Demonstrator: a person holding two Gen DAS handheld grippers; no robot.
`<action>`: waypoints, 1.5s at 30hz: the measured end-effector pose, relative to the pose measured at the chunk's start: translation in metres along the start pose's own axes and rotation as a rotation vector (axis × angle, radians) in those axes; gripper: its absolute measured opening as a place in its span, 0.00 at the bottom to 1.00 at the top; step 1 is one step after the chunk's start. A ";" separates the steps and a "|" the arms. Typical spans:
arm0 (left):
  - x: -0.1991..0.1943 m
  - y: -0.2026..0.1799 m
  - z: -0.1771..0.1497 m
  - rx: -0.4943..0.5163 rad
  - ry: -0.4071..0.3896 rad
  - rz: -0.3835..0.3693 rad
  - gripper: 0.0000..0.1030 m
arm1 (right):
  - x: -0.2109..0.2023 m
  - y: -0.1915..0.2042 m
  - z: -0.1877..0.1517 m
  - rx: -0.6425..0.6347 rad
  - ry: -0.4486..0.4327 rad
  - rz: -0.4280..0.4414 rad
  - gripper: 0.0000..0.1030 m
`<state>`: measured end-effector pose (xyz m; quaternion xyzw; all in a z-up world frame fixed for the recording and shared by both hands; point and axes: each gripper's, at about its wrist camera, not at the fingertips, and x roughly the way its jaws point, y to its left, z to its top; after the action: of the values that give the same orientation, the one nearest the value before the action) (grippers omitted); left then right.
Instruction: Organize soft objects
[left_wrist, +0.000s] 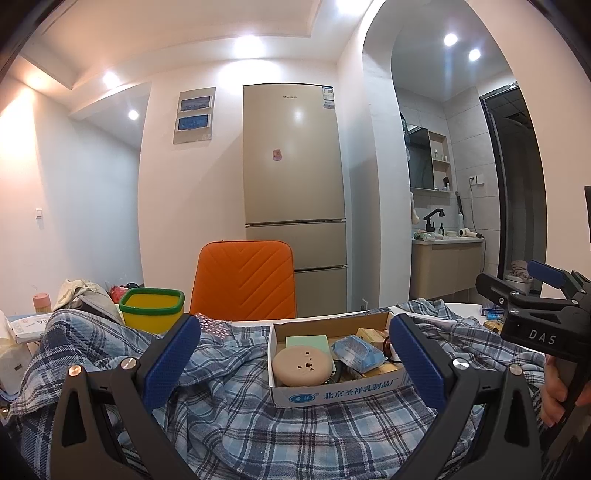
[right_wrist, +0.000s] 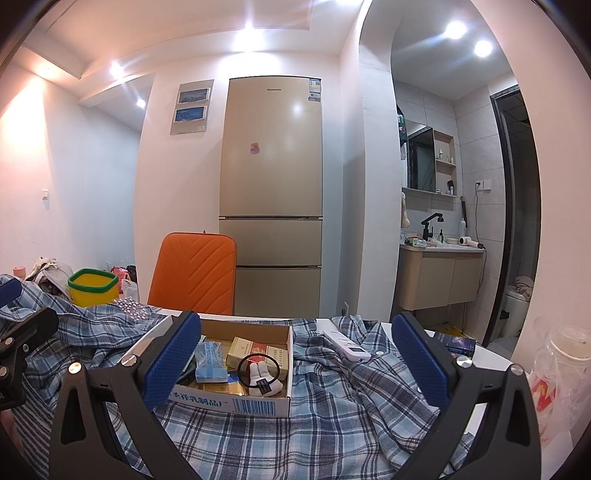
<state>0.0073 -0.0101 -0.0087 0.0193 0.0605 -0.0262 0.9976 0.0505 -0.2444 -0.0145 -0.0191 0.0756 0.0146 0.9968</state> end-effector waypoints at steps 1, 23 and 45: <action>0.000 0.000 0.000 0.002 -0.001 0.001 1.00 | 0.000 0.000 0.000 -0.001 0.001 0.000 1.00; 0.004 0.002 -0.001 -0.005 0.014 0.007 1.00 | 0.001 0.000 -0.001 0.000 0.011 0.000 1.00; 0.004 0.003 -0.002 -0.011 0.012 0.011 1.00 | 0.003 -0.004 -0.002 0.004 0.019 0.000 1.00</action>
<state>0.0110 -0.0072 -0.0114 0.0145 0.0665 -0.0202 0.9975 0.0532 -0.2480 -0.0169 -0.0173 0.0850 0.0145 0.9961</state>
